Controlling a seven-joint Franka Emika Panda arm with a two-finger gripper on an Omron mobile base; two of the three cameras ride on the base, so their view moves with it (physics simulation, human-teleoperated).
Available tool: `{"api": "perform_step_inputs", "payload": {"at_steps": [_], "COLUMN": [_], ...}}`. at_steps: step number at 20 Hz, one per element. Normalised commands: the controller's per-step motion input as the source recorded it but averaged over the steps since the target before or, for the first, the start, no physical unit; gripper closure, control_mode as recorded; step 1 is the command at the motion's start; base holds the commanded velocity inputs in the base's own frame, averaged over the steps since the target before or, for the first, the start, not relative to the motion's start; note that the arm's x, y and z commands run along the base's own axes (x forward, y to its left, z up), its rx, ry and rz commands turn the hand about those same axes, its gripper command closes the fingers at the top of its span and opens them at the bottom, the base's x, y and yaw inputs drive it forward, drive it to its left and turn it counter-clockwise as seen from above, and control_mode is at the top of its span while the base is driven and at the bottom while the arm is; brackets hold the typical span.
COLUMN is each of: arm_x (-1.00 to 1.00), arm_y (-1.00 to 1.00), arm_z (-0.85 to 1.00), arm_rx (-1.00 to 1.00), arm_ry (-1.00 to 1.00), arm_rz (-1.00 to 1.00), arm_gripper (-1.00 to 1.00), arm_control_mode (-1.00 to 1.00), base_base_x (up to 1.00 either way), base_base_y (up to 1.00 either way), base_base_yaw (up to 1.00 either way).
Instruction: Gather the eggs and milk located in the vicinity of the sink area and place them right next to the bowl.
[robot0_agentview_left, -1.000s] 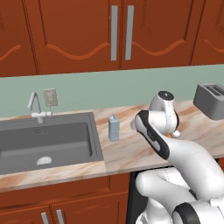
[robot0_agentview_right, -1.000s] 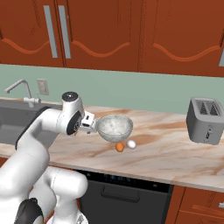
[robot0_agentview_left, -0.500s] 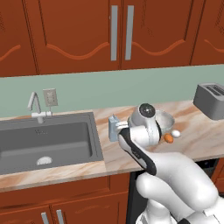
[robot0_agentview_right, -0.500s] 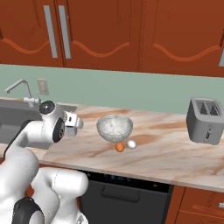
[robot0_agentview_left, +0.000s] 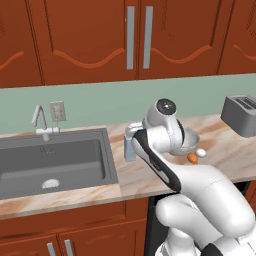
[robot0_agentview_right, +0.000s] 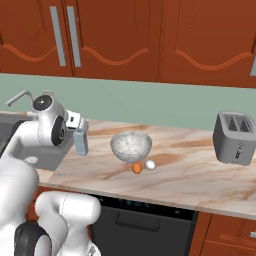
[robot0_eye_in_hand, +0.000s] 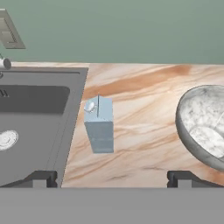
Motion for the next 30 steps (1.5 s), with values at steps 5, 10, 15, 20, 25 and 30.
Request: {"api": "perform_step_inputs", "payload": {"at_steps": [5, 10, 15, 20, 25, 30], "arm_x": [0.01, 0.01, 0.22, 0.42, 0.34, 0.19], "arm_y": [0.05, 0.0, 0.0, 0.0, 0.05, 0.07], "arm_z": [-0.16, -0.09, -0.17, -0.1, 0.0, 0.0], "arm_rx": [0.0, 0.01, 0.0, 0.0, 0.0, 0.0], "arm_ry": [-0.04, 0.0, 0.0, 0.0, 0.03, 0.12], "arm_rz": [0.0, 0.0, 0.0, 0.0, 0.0, 0.0], "arm_gripper": [-1.0, -1.0, -1.0, -1.0, -1.0, -1.0], "arm_control_mode": [-1.0, -1.0, -1.0, -1.0, -1.0, -1.0], "base_base_x": [0.0, 0.0, 0.0, 0.0, 0.0, 0.0], "base_base_y": [0.0, 0.0, 0.0, 0.0, 0.0, 0.0], "base_base_yaw": [0.0, 0.0, 0.0, 0.0, 0.0, 0.0]}}
